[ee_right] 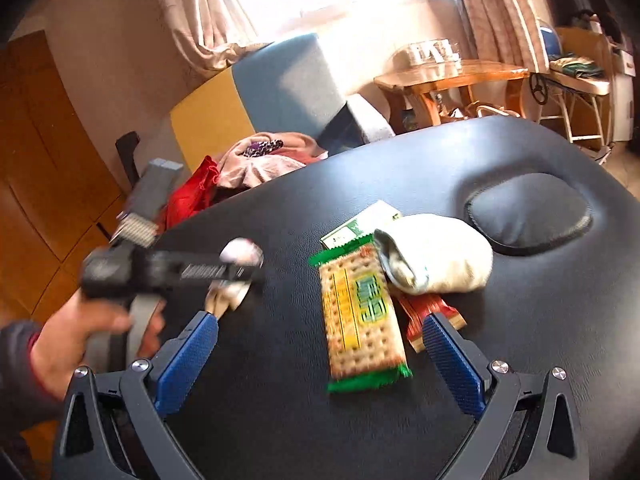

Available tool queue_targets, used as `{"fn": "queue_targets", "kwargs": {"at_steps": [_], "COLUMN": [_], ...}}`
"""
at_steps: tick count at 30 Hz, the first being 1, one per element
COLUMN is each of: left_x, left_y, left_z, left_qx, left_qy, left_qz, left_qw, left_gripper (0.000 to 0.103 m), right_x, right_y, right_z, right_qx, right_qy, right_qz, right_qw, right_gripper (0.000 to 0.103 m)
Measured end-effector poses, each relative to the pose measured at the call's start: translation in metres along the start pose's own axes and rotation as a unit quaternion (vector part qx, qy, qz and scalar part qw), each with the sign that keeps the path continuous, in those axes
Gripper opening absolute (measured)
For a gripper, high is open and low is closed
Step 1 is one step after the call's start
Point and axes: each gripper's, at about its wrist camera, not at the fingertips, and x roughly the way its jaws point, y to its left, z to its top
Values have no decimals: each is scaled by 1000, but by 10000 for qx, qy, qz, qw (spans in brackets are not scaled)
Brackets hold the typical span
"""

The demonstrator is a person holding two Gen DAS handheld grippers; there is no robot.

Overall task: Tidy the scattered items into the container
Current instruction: 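Lift the sock with the left tool while the right tool grasps the WEIDAN cracker pack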

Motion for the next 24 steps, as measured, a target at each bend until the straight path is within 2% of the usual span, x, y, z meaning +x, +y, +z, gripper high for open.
{"fn": "queue_targets", "kwargs": {"at_steps": [5, 11, 18, 24], "left_x": [-25, -47, -66, -79], "left_y": [10, 20, 17, 10], "left_z": [-49, -90, -128, -152], "left_qx": [-31, 93, 399, 620], "left_qy": [-24, -43, -108, -184], "left_qz": [-86, -173, -293, -449], "left_qw": [10000, 9998, 9987, 9969], "left_gripper": [42, 43, 43, 43], "right_x": [34, 70, 48, 18], "right_y": [5, 12, 47, 61], "right_z": [20, 21, -27, -65], "right_qx": [-226, -363, -738, -819], "right_qy": [305, 1007, 1390, 1365], "right_qz": [-33, 198, 503, 266], "right_qw": [9993, 9941, 9863, 9869], "right_gripper": [103, 103, 103, 103]}}
